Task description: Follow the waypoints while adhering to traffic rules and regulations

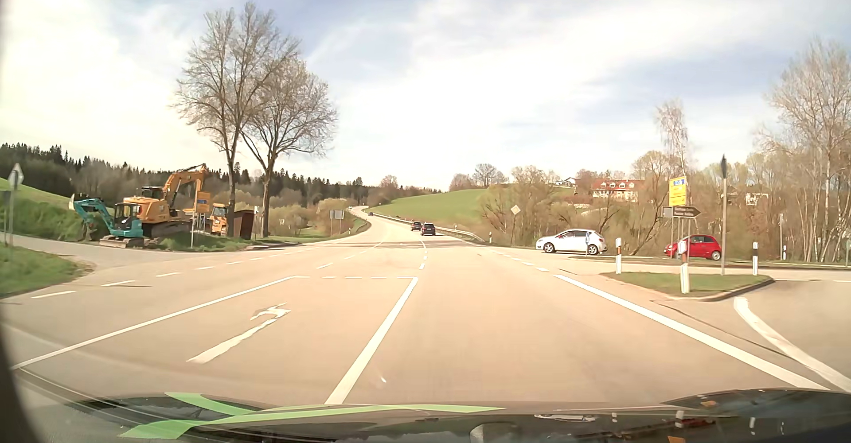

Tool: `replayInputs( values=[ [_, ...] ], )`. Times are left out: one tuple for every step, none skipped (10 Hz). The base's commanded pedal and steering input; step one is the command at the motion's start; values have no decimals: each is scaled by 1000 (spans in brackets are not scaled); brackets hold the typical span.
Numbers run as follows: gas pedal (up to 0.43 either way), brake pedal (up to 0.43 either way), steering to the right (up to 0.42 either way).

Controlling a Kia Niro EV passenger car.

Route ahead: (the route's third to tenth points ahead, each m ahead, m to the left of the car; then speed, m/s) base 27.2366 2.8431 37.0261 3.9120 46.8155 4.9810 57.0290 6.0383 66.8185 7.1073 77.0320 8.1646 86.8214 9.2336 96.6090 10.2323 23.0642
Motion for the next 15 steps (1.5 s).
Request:
replayInputs(
  values=[
    [87, 0, -7],
    [98, 0, -7],
    [110, 0, -7],
    [118, 0, -7],
    [118, 0, -8],
    [118, 0, -9],
    [118, 0, -10],
    [130, 0, -10],
    [130, 0, -10],
    [130, 0, -10],
    [130, 0, -10],
    [130, 0, -10],
    [118, 0, -10],
    [118, 0, -10],
    [118, 0, -10]
  ],
)
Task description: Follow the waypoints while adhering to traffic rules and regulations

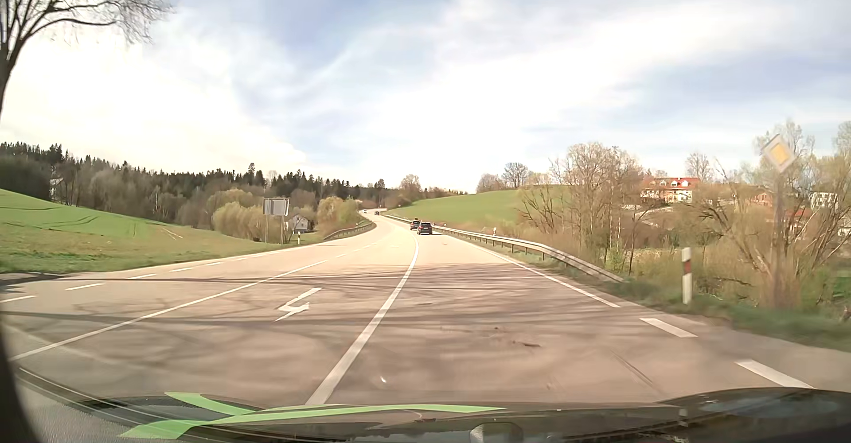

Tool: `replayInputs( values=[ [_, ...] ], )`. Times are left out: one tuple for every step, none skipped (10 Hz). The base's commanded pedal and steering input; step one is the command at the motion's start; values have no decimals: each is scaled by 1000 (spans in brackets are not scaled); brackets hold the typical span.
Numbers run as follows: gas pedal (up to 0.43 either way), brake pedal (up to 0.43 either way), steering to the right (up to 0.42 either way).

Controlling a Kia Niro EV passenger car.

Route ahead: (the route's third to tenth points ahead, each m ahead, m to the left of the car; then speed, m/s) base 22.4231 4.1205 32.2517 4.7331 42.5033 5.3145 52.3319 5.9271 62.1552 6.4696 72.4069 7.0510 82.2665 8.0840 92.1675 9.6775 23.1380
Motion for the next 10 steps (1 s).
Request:
replayInputs(
  values=[
    [118, 0, -10],
    [118, 0, -10],
    [130, 0, -10],
    [130, 0, -10],
    [130, 0, -10],
    [130, 0, -10],
    [138, 0, -10],
    [150, 0, -10],
    [150, 0, -10],
    [150, 0, -10]
  ],
)
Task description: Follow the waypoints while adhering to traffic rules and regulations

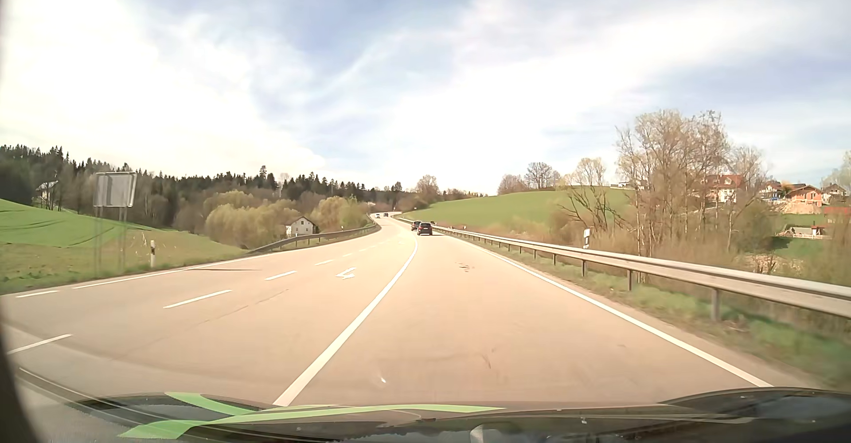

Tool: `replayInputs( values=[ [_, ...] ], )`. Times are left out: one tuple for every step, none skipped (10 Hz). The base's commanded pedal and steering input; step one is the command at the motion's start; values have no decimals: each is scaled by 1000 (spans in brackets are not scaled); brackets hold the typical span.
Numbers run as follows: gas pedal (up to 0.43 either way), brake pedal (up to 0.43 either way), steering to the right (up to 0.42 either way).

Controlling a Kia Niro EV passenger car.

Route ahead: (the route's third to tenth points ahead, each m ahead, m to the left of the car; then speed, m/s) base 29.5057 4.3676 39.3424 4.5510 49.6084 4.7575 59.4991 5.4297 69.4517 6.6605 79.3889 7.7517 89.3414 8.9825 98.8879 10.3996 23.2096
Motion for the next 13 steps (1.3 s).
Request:
replayInputs(
  values=[
    [157, 0, -10],
    [157, 0, -10],
    [157, 0, -10],
    [157, 0, -11],
    [169, 0, -11],
    [169, 0, -11],
    [169, 0, -11],
    [169, 0, -11],
    [169, 0, -11],
    [169, 0, -11],
    [169, 0, -11],
    [169, 0, -11],
    [169, 0, -11]
  ],
)
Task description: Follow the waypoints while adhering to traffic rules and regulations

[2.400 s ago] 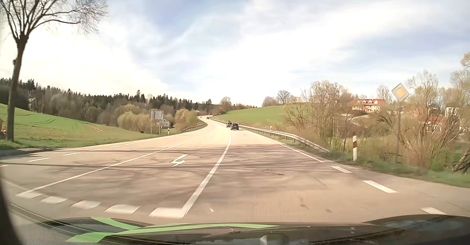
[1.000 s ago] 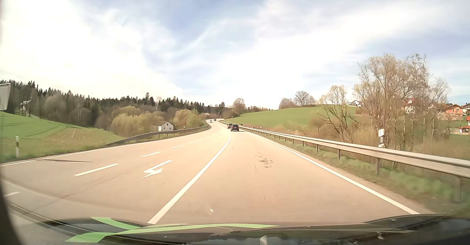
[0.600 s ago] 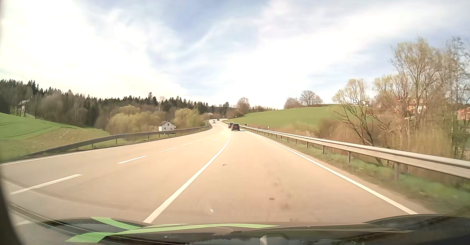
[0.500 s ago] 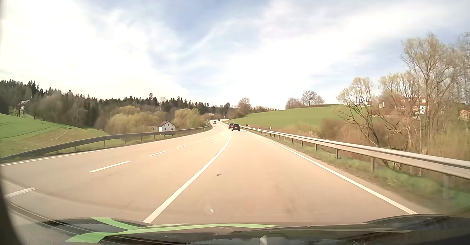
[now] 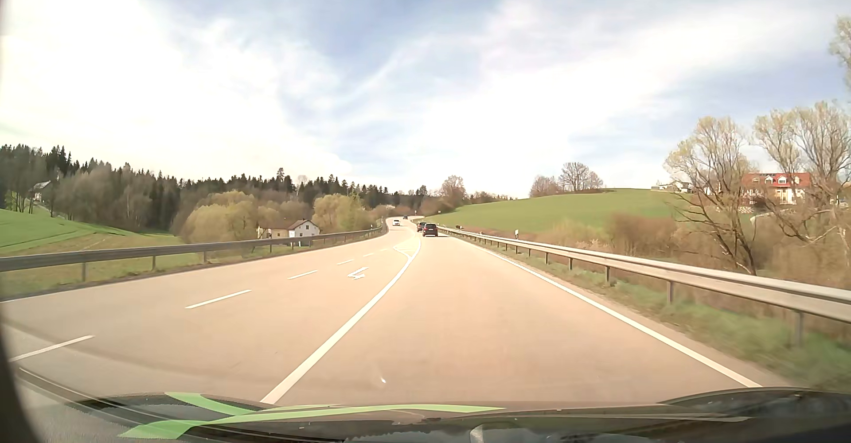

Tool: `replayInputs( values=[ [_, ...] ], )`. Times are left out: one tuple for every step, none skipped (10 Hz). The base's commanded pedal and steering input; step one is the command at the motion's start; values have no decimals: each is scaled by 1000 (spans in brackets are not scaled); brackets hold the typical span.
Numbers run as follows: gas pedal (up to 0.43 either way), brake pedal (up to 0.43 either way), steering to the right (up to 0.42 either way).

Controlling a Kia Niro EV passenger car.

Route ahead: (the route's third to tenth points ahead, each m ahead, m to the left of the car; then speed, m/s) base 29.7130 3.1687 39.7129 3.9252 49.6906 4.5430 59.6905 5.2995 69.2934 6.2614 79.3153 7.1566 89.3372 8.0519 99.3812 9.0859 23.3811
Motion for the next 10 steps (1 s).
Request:
replayInputs(
  values=[
    [169, 0, -11],
    [157, 0, -11],
    [157, 0, -11],
    [157, 0, -11],
    [157, 0, -9],
    [169, 0, -9],
    [169, 0, -9],
    [169, 0, -9],
    [169, 0, -9],
    [169, 0, -9]
  ],
)
